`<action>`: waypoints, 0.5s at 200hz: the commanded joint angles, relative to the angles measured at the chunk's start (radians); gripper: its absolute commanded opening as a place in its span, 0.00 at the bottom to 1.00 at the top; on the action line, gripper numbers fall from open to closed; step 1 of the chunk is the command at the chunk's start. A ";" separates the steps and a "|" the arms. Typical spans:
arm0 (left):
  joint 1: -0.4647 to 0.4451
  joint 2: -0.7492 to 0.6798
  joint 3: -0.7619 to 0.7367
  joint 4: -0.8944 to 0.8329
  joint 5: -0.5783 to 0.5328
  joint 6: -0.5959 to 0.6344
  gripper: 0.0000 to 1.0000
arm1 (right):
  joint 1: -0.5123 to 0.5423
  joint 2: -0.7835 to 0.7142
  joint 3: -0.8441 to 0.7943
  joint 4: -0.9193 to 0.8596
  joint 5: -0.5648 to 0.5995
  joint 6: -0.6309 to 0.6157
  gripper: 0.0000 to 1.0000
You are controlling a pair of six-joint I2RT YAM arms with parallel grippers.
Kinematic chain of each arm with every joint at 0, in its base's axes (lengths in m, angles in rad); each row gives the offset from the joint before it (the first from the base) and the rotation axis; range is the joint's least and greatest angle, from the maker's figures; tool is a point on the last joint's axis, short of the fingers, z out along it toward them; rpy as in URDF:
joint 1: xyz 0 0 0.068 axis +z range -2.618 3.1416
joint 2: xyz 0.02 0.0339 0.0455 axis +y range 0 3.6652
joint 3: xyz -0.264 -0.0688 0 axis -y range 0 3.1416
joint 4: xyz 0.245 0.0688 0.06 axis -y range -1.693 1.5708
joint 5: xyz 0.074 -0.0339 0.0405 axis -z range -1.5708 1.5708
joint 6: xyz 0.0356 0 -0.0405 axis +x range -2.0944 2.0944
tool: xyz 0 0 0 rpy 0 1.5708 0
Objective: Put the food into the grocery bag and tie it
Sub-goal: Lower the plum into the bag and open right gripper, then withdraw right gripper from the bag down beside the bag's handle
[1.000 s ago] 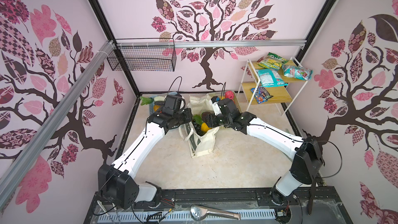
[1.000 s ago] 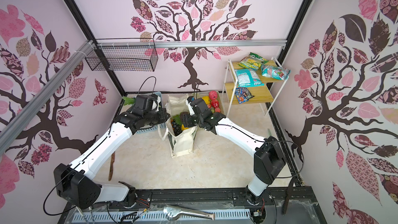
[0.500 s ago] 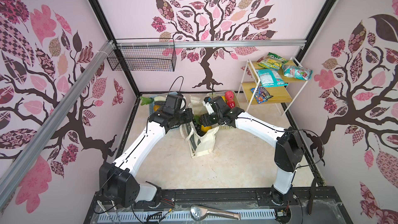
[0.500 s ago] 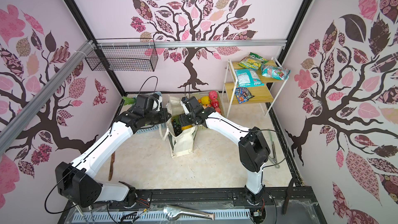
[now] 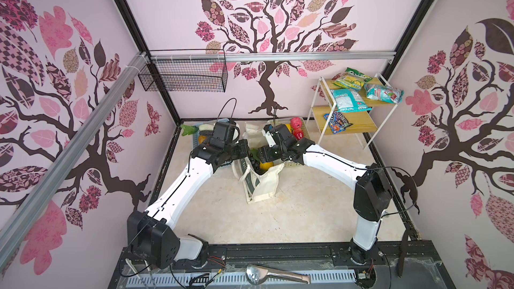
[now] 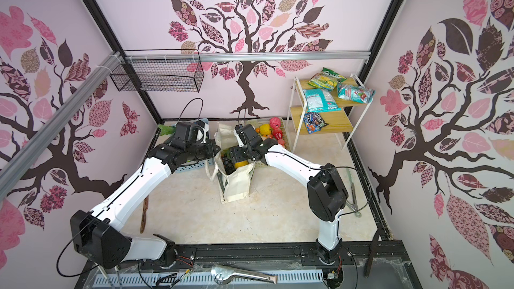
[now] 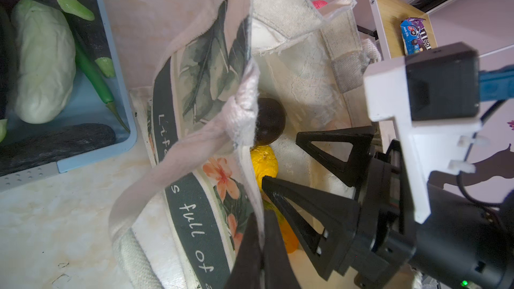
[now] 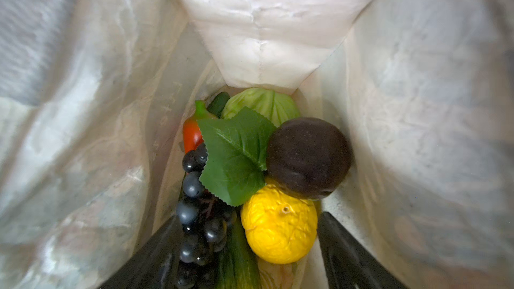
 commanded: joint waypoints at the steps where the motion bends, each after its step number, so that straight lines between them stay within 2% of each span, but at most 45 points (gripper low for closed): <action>1: -0.006 -0.037 -0.015 0.022 -0.007 0.000 0.00 | 0.003 -0.119 0.048 -0.047 0.087 -0.024 0.80; 22: -0.006 -0.041 -0.028 0.032 -0.013 -0.009 0.00 | 0.000 -0.175 0.025 -0.053 0.139 -0.039 0.80; 73: -0.006 -0.054 -0.046 0.029 -0.034 -0.024 0.00 | -0.034 -0.302 -0.044 -0.052 0.181 -0.052 0.80; 100: -0.006 -0.058 -0.049 0.018 -0.053 -0.023 0.00 | -0.086 -0.390 -0.167 -0.020 0.184 -0.041 0.77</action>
